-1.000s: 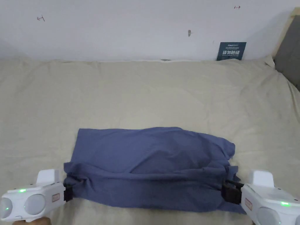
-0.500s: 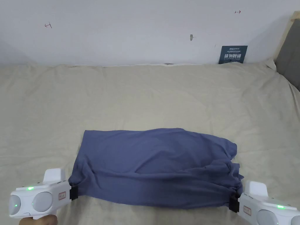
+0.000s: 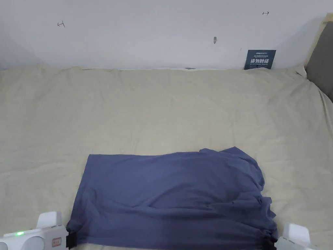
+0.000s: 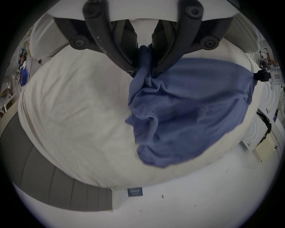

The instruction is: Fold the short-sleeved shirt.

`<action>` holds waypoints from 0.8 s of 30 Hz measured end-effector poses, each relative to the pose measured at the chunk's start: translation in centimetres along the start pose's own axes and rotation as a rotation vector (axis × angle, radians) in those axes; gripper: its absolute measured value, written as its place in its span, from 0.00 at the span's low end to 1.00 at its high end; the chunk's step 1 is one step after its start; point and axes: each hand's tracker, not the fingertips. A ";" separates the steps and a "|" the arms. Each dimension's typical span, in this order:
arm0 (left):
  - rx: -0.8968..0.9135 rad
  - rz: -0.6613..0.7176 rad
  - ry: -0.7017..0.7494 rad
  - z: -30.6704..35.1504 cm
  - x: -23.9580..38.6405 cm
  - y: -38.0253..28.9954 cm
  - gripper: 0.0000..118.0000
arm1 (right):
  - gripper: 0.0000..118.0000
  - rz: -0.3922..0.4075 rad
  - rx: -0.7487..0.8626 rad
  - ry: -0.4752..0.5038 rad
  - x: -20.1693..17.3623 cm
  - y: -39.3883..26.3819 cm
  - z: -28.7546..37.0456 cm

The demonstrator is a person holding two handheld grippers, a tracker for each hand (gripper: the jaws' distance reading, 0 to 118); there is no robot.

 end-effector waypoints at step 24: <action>0.914 -0.096 -0.035 18.3 11.6 7.3 0.92 | 0.84 0.140 0.836 0.015 -7.5 9.4 19.9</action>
